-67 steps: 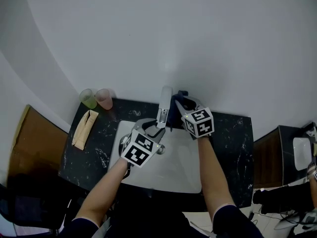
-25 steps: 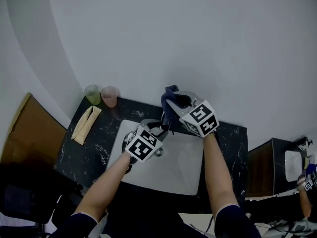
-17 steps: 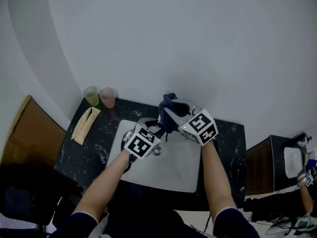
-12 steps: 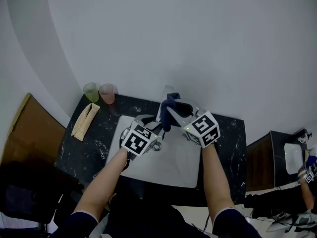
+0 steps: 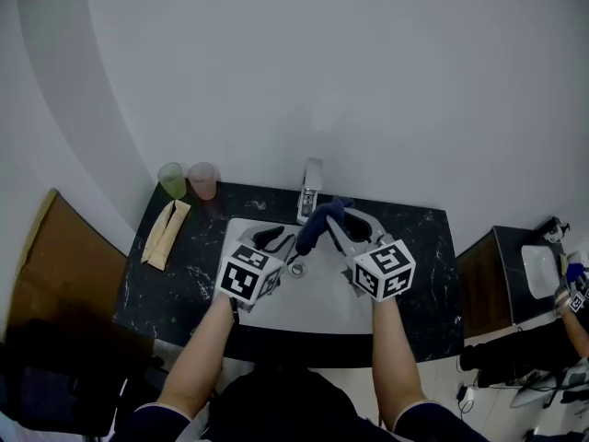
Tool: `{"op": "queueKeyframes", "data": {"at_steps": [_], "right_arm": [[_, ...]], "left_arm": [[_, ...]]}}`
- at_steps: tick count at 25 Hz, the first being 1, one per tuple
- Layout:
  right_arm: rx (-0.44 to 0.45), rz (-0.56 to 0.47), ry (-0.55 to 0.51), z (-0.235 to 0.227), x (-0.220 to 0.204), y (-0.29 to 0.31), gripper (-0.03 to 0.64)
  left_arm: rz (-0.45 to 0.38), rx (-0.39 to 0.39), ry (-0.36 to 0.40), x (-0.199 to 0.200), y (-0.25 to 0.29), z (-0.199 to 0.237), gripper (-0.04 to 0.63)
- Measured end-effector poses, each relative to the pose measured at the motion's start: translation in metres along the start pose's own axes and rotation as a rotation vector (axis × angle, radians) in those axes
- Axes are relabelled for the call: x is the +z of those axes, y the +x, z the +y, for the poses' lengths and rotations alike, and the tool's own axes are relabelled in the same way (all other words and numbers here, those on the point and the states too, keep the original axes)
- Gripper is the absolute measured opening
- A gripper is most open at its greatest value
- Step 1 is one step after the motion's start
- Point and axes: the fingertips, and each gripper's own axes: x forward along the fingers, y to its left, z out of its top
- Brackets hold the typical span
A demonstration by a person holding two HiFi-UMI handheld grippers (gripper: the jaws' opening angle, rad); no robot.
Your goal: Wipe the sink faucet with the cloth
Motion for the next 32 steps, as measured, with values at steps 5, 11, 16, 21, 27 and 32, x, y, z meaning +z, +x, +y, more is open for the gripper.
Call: {"op": "queueKeyframes", "data": {"at_steps": [5,11,16,21,27,32], "right_arm": [[-0.070,-0.020,0.062,0.021,-0.007,-0.021,0.075],[-0.118,-0.032,0.086,0.042,-0.006,-0.047,0.077],[-0.141,-0.052,0.077,0.057,-0.001,-0.058,0.077],[-0.146,-0.072,0.063,0.069,0.009,-0.060,0.077],[-0.153,-0.081,0.044,0.080,0.016,-0.060,0.075],[-0.157,-0.080,0.038,0.083,0.017,-0.062,0.074]], "left_arm": [[-0.063,-0.020,-0.039,0.002,-0.025,-0.006,0.090],[-0.134,-0.035,-0.030,0.006,-0.051,-0.018,0.000],[-0.160,-0.059,-0.019,0.006,-0.066,-0.028,0.000],[-0.187,-0.069,-0.004,0.014,-0.081,-0.031,0.000],[-0.189,-0.066,0.015,0.017,-0.093,-0.029,0.000],[-0.183,-0.070,0.027,0.017,-0.097,-0.031,0.000]]}}
